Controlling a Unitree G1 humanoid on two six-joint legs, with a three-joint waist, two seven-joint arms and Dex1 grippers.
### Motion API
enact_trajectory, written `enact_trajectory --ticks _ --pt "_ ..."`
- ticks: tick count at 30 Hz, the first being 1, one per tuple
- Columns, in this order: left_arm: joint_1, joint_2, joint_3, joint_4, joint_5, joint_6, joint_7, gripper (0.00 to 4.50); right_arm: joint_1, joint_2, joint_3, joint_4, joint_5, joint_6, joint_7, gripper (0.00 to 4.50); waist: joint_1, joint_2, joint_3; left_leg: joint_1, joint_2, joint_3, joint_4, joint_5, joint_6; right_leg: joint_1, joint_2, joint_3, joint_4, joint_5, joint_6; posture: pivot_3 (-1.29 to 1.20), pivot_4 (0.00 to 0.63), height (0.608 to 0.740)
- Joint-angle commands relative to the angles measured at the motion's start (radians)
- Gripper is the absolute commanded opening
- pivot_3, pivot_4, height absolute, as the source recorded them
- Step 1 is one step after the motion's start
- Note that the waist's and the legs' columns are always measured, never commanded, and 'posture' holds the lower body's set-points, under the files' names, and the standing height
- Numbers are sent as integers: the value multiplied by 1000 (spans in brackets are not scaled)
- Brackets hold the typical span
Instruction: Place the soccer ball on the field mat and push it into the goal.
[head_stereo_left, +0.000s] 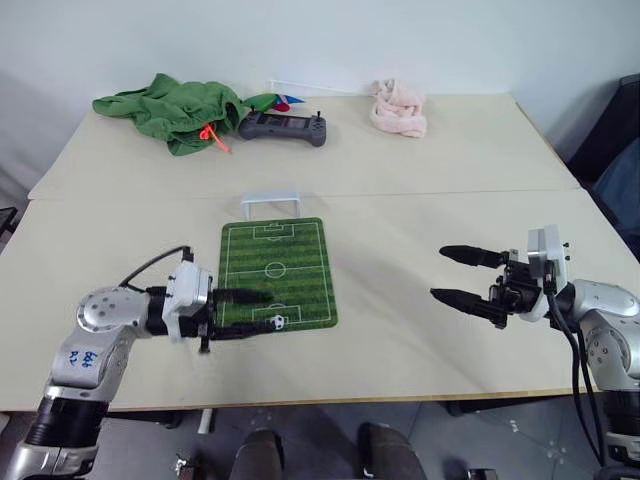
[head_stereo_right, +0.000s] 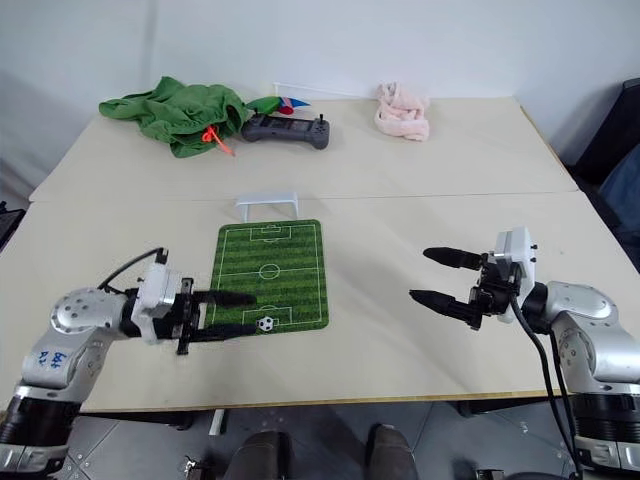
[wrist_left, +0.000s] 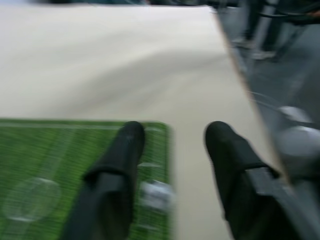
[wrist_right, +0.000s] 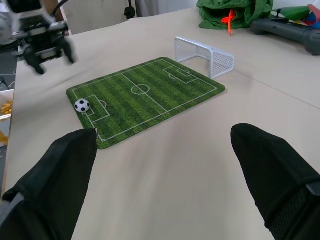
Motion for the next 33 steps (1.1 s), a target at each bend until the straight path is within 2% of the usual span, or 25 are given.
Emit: enact_trajectory --ticks 1,4,12,15,17,24,33 --pt "13 16 -32 -27 -7 5 -53 855 0 -9 -36 -8 6 -21 2 4500 2 0 0 0 0 0 0 0 0 0 0 0 0 0 0 0 150 740" --pt "-11 1 -78 20 44 -7 -52 35 10 -6 -42 -15 6 -24 -3 4500 4 0 0 0 0 0 0 0 0 0 0 0 -1 0 0 0 150 740" --pt "-118 -84 -162 195 188 -45 40 35 61 -3 -69 -54 14 -23 -29 4500 2 0 0 0 0 0 0 0 0 0 0 0 -1 0 0 0 150 740" --pt "-177 -132 -162 292 260 -80 148 35 77 -3 -78 -66 17 -24 -40 4500 3 0 0 0 0 0 0 0 0 0 0 0 0 0 0 0 150 740" --pt "-231 -173 -118 352 284 -106 260 35 88 -3 -87 -76 19 -24 -47 4500 4 0 0 0 0 0 1 0 0 0 0 0 0 0 0 0 150 740" --pt "-292 -189 0 371 263 -55 426 35 106 -3 -109 -91 22 -21 -58 4500 0 0 0 0 0 0 1 0 0 1 0 0 -1 1 1 0 150 740" --pt "-302 -164 87 306 152 18 378 35 39 3 -76 -34 5 -40 -44 4500 2 0 0 0 0 0 1 0 0 1 0 0 0 1 1 0 150 740"
